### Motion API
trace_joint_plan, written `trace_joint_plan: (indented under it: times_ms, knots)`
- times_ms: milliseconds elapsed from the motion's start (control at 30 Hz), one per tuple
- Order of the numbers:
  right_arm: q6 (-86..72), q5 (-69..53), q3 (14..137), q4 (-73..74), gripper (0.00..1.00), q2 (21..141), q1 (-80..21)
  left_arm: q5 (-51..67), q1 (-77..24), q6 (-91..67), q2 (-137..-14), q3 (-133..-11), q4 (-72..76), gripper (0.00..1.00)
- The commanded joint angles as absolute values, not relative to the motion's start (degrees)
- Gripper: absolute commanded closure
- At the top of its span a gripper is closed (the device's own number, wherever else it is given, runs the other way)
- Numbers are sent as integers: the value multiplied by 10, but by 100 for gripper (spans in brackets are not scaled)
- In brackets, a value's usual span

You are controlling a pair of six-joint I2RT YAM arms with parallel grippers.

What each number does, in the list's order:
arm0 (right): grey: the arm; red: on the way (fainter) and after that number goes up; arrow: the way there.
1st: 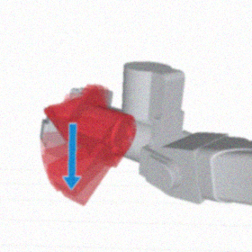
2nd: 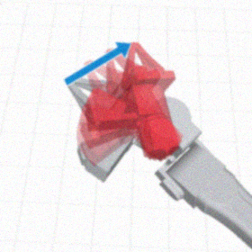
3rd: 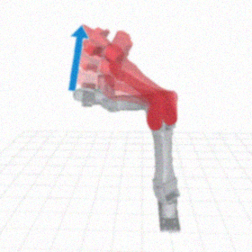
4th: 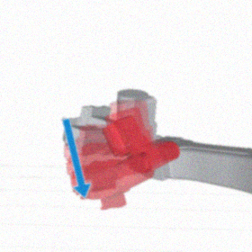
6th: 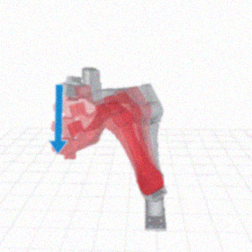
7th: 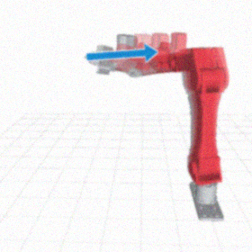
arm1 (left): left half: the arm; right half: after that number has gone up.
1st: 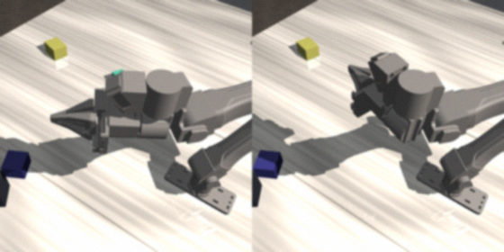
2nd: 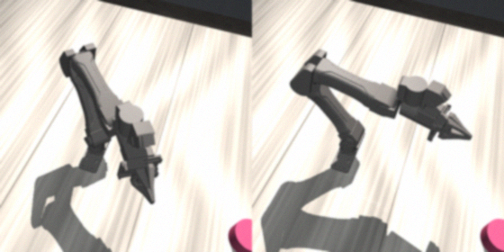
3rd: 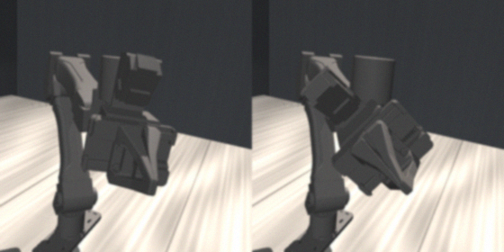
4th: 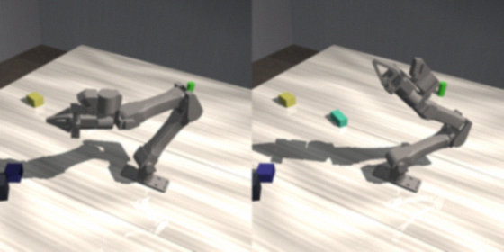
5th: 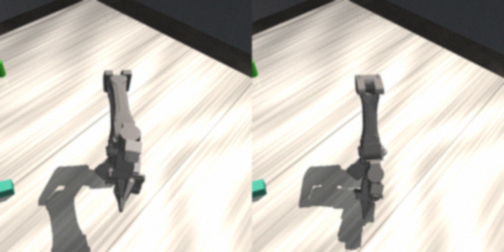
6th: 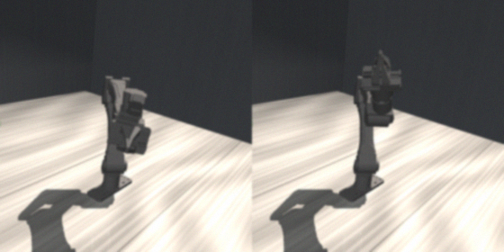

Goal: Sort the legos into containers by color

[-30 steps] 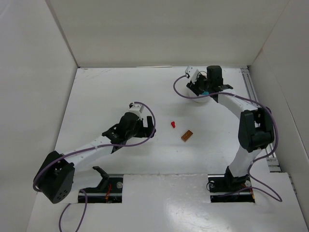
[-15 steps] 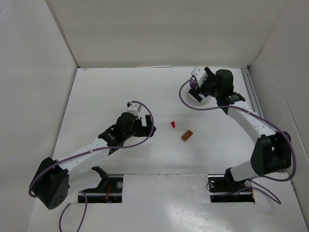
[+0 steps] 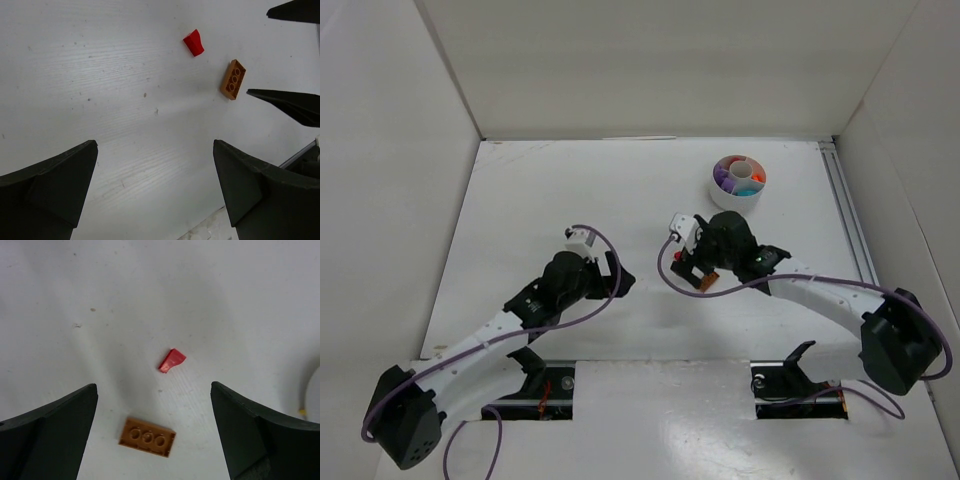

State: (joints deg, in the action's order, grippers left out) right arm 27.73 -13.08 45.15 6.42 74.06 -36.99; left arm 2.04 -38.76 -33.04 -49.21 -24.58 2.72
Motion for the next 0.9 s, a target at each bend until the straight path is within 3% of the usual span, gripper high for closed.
trace_joint_plan:
  times_ms: [0,367,667,867]
  knots:
    - [171,-62,438,37,2,750,-394,12,-386,-370,-451,-226,-8,1]
    - [-224,97,330,70,5,745,-420,23,-386,-411,-358,-184,-34,1]
    - [-315,168,352,96,5,751,-432,50,-386,-400,-356,-178,-17,1]
    - [-270,213,392,155,6,705,-444,75,-386,-388,-381,-178,5,1]
